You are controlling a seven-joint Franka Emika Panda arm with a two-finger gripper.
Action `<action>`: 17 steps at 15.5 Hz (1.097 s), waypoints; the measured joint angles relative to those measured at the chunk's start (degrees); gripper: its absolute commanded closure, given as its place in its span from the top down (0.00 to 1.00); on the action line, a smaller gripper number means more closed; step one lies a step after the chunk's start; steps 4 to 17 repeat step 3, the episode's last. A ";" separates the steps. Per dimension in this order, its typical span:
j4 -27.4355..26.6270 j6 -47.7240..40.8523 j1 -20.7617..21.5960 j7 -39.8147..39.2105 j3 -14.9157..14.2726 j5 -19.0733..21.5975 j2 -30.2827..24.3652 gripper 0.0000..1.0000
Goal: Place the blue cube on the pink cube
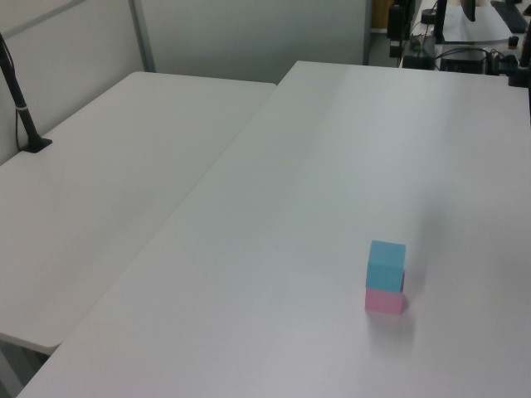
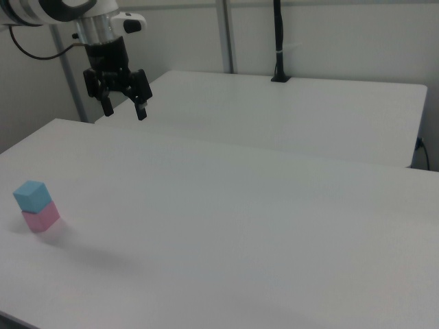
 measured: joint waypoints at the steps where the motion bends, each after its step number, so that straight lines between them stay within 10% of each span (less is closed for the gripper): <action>1: 0.00 -0.26 -0.10 0.00 0.00 0.00 0.02 1.00; 17: 0.00 -0.57 -0.17 0.00 0.00 0.00 0.14 1.00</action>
